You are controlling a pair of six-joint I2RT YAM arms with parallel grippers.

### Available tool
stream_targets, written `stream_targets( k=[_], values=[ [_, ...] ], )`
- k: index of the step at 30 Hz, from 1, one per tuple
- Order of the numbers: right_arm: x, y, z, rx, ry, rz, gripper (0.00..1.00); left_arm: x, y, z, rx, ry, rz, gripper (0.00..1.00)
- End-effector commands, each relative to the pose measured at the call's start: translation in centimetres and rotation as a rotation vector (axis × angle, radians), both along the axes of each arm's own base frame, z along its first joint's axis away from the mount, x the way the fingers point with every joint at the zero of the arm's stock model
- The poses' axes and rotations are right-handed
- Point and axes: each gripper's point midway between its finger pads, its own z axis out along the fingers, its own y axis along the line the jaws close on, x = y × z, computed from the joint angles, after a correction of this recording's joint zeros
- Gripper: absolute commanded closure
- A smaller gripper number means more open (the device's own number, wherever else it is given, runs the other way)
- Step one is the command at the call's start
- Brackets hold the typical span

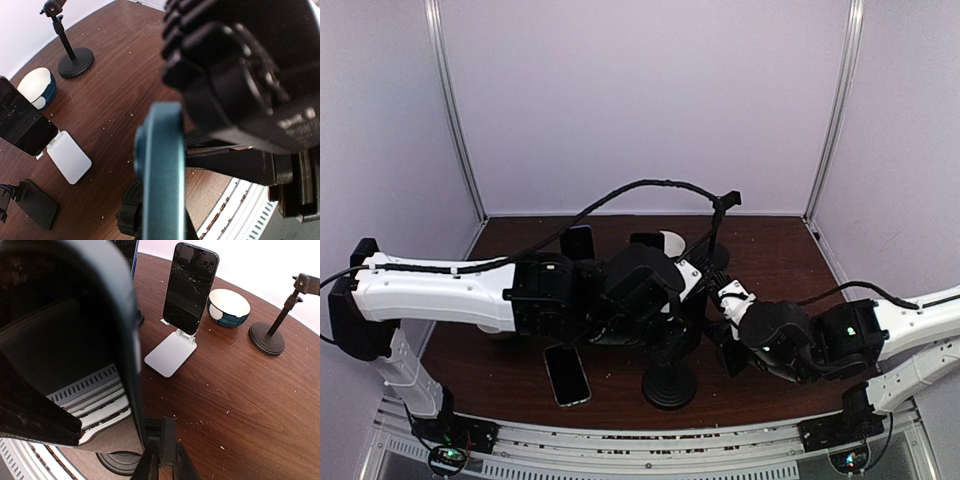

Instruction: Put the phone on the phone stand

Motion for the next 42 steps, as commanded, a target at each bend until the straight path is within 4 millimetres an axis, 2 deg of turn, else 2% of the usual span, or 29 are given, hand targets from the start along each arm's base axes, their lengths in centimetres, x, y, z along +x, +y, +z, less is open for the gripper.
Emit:
stream_targets(
  k=[1, 3, 7, 12, 18, 25, 30, 36, 42],
  values=[
    [-1.3, 0.2, 1.6, -0.018, -0.011, 0.045, 0.94, 4.4, 10.3, -8.9, 0.542, -0.108, 0.132, 1.00],
    [-1.2, 0.5, 2.5, 0.005, -0.022, 0.050, 0.90, 4.1, 8.9, -8.6, 0.460, -0.098, 0.092, 1.00],
    [-1.3, 0.7, 3.7, 0.040, -0.035, 0.067, 0.86, 3.5, 7.8, -7.9, 0.382, -0.101, 0.030, 1.00],
    [-1.9, 0.6, 3.3, 0.061, -0.017, 0.100, 0.80, 2.7, 6.2, -8.6, 0.331, -0.090, -0.057, 1.00],
    [-2.9, 0.9, 3.0, 0.096, 0.015, 0.153, 0.68, 2.7, 5.3, -9.1, 0.357, -0.088, -0.097, 1.00],
    [-3.7, 0.9, 2.8, 0.118, 0.043, 0.199, 0.62, 3.5, 5.4, -9.8, 0.396, -0.078, -0.085, 1.00],
    [-5.1, 1.6, 2.9, 0.110, 0.081, 0.285, 0.56, 3.7, 5.4, -9.9, 0.394, -0.075, -0.090, 1.00],
    [-5.6, 0.9, 3.1, 0.119, 0.107, 0.300, 0.51, 3.9, 5.1, -10.0, 0.393, -0.082, -0.100, 1.00],
    [-5.5, -0.2, 2.9, 0.107, 0.116, 0.281, 0.51, 3.8, 4.9, -9.6, 0.378, -0.087, -0.114, 1.00]
  ],
)
